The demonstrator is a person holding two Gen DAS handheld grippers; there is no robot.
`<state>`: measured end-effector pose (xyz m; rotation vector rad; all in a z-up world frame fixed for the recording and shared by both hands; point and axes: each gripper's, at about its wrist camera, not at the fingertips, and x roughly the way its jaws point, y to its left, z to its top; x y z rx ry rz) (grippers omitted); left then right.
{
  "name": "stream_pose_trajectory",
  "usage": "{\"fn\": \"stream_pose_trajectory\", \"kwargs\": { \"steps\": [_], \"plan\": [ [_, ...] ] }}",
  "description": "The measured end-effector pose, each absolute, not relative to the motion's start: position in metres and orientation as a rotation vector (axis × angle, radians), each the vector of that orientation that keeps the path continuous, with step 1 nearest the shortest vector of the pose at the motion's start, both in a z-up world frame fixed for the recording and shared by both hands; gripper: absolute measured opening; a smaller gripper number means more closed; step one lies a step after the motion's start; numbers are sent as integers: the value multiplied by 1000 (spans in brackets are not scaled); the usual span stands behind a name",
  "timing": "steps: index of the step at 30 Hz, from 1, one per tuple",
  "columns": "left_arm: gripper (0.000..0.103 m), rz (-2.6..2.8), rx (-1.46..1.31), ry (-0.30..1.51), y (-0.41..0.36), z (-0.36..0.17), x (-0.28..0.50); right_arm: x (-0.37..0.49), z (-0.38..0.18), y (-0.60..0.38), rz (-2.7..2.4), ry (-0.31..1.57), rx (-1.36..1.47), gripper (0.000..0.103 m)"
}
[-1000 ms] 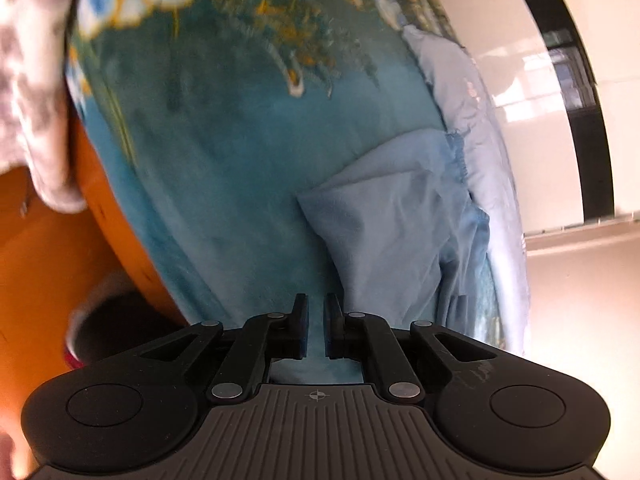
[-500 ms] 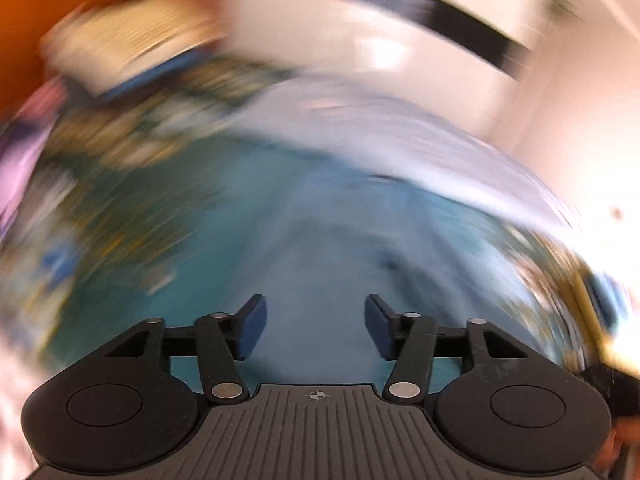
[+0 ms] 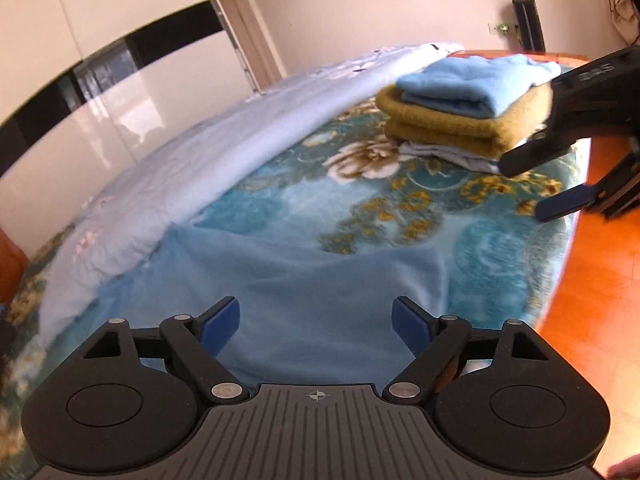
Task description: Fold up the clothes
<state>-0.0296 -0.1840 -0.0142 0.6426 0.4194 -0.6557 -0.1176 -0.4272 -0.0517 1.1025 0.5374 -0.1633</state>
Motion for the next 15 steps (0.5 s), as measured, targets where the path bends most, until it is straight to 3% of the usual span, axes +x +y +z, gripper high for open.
{"fn": "stream_pose_trajectory", "kwargs": {
  "steps": [2, 6, 9, 15],
  "plan": [
    [99, -660, 637, 385, -194, -8, -33, -114, -44, -428, -163, 540, 1029, 61],
    [101, -662, 521, 456, -216, -13, -38, -109, -36, -430, -154, 520, 998, 62],
    [96, -637, 517, 493, -235, -30, -43, -111, -33, -432, -150, 516, 984, 62],
    [73, -571, 605, 507, -266, -61, -47, -121, -29, -438, -176, 543, 914, 63]
  ]
}}
